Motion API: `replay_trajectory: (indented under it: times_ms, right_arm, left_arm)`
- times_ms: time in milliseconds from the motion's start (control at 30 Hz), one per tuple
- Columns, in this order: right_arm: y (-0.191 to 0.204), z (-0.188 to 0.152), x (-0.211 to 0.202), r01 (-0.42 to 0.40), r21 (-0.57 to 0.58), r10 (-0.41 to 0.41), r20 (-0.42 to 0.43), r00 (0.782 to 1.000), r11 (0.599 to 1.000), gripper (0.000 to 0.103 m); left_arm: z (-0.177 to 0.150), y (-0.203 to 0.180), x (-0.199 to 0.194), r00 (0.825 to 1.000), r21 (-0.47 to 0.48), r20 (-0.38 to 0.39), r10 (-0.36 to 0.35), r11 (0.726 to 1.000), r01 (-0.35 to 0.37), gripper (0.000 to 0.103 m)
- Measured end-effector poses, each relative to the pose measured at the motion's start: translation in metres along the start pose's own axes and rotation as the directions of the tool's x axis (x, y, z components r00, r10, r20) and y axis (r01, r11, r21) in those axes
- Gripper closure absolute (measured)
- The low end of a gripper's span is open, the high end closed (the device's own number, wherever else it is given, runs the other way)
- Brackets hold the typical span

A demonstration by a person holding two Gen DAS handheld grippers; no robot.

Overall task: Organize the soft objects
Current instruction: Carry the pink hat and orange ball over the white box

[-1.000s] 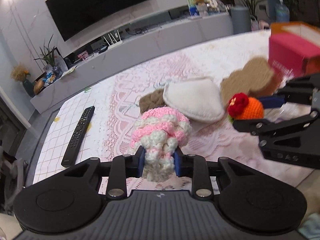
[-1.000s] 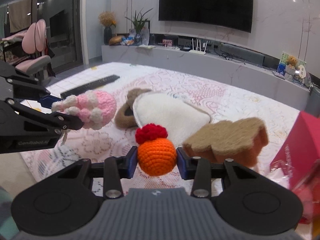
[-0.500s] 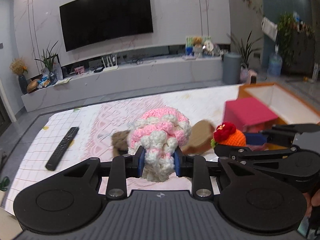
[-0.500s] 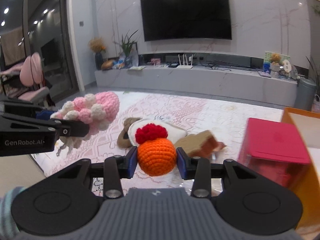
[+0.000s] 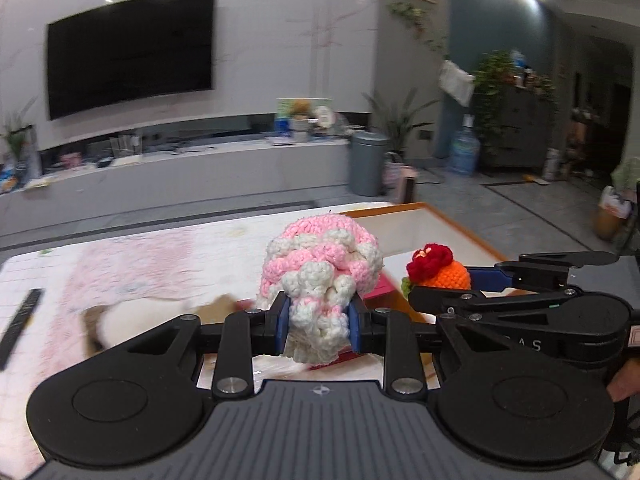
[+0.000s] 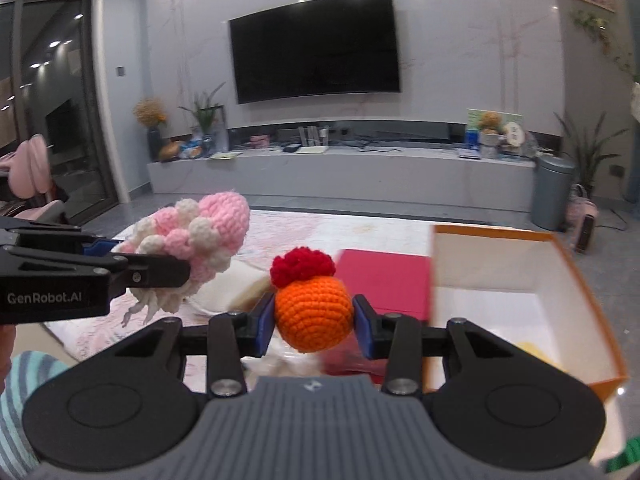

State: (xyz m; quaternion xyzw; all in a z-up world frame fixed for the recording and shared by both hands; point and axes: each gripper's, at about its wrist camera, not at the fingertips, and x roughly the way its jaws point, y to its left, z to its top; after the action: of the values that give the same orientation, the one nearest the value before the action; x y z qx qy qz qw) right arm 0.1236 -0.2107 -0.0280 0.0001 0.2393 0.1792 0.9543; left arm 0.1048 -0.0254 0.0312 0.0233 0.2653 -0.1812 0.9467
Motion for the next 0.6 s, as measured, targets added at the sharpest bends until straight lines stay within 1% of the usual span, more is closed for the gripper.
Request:
replay_trajectory:
  times_ms: [167,233,300,467,600]
  right_arm:
    - [-0.049,0.005,-0.015,0.091,0.001,-0.091,-0.021,0.996,0.996,0.063]
    - [-0.071,0.007,-0.015,0.123,0.008,-0.123,-0.041,0.992,0.992,0.063]
    - [-0.092,0.008,-0.012,0.146,0.026,-0.144,-0.074,0.987,0.989,0.063]
    - [-0.147,0.006,0.006,0.193,0.075,-0.176,-0.189,0.966,0.978,0.063]
    - [-0.181,0.003,0.029,0.219,0.076,-0.192,-0.27,0.944,0.973,0.063]
  left_arm:
    - [0.022,-0.031,0.034,0.995,0.0,-0.044,-0.094,0.996,0.094,0.071]
    - [0.031,-0.042,0.049,0.987,-0.006,-0.079,-0.139,0.99,0.139,0.071]
    - [0.042,-0.052,0.067,0.977,-0.007,-0.127,-0.169,0.986,0.169,0.071]
    - [0.064,-0.079,0.111,0.949,0.012,-0.242,-0.201,0.978,0.21,0.071]
    - [0.072,-0.093,0.142,0.931,0.061,-0.313,-0.188,0.974,0.217,0.071]
